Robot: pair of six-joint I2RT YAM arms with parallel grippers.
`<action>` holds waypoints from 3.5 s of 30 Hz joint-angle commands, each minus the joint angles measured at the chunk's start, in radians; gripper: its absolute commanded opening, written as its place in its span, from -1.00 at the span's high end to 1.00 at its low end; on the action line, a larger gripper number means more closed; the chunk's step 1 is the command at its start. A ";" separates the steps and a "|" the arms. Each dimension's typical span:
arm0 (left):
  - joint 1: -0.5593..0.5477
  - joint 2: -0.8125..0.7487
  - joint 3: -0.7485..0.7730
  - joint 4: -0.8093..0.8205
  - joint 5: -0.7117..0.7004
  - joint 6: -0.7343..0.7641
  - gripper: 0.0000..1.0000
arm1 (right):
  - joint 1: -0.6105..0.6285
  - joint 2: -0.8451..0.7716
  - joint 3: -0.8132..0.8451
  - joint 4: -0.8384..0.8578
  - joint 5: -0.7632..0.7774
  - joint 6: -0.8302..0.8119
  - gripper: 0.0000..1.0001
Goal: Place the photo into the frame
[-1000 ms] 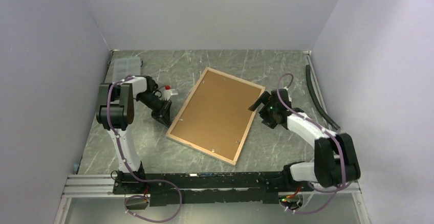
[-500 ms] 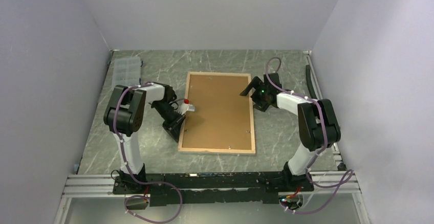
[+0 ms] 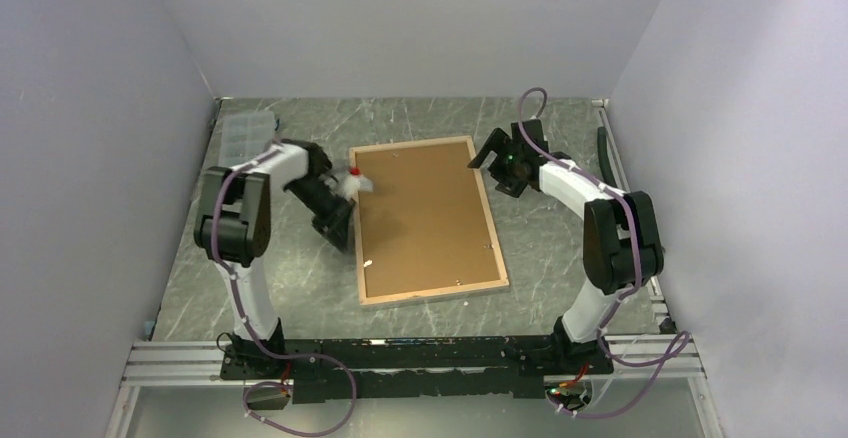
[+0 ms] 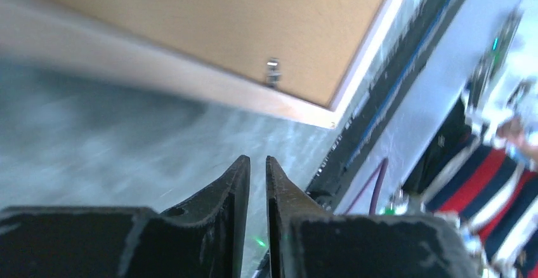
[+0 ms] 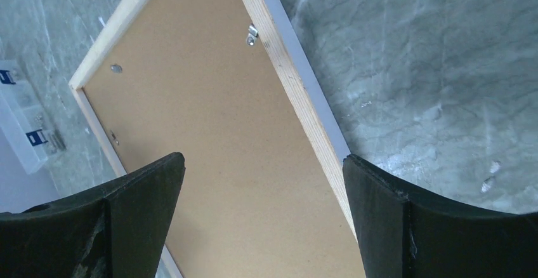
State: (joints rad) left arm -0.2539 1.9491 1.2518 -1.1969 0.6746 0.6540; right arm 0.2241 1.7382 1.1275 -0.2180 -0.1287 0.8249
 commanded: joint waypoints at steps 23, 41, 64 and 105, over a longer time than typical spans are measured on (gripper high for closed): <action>0.261 0.275 0.335 0.294 0.270 -0.479 0.32 | 0.325 0.376 0.475 0.166 -0.232 -0.025 -0.69; 0.260 0.301 0.379 0.326 0.338 -0.492 0.21 | 0.367 0.634 0.679 0.272 -0.278 0.059 -0.60; 0.233 0.374 0.348 0.353 0.274 -0.510 0.81 | 0.409 0.688 0.662 0.337 -0.294 0.126 -0.59; 0.234 0.363 0.334 0.338 0.256 -0.475 0.89 | 0.464 0.749 0.748 0.293 -0.306 0.105 -0.51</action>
State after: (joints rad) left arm 0.0051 2.3119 1.6138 -0.8581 1.0397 0.1322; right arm 0.6544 2.4340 1.8305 0.0807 -0.3897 0.9348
